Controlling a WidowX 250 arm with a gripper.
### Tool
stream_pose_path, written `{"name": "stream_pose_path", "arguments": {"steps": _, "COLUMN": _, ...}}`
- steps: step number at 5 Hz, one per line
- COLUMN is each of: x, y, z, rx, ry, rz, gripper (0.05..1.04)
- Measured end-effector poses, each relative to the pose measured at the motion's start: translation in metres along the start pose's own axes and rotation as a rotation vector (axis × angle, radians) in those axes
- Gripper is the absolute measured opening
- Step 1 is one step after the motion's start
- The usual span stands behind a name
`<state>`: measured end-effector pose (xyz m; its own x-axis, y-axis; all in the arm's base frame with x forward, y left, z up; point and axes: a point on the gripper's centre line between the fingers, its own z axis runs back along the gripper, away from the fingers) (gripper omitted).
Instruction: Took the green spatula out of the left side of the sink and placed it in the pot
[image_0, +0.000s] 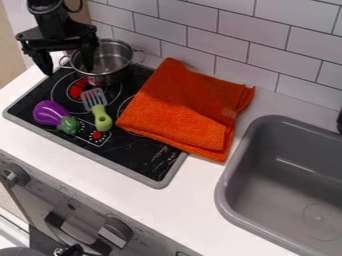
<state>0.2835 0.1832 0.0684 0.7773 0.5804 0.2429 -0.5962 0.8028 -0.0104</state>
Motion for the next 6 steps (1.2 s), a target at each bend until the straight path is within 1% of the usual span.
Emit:
{"name": "stream_pose_path", "arguments": {"steps": 1, "x": -0.010, "y": -0.004, "z": 0.000, "rx": 0.023, "ry": 0.057, "rz": 0.054, "gripper": 0.997}}
{"name": "stream_pose_path", "arguments": {"steps": 2, "x": -0.028, "y": -0.013, "z": -0.005, "rx": 0.052, "ry": 0.114, "rz": 0.142, "gripper": 0.997}}
{"name": "stream_pose_path", "arguments": {"steps": 3, "x": -0.041, "y": -0.019, "z": -0.004, "rx": 0.044, "ry": 0.113, "rz": 0.210, "gripper": 0.997}}
{"name": "stream_pose_path", "arguments": {"steps": 4, "x": -0.047, "y": -0.024, "z": -0.008, "rx": 0.024, "ry": 0.116, "rz": 0.248, "gripper": 0.997}}
{"name": "stream_pose_path", "arguments": {"steps": 5, "x": -0.050, "y": -0.027, "z": -0.011, "rx": 0.040, "ry": 0.103, "rz": 0.307, "gripper": 0.997}}
{"name": "stream_pose_path", "arguments": {"steps": 6, "x": -0.049, "y": -0.029, "z": -0.013, "rx": 0.068, "ry": 0.078, "rz": 0.380, "gripper": 0.997}}
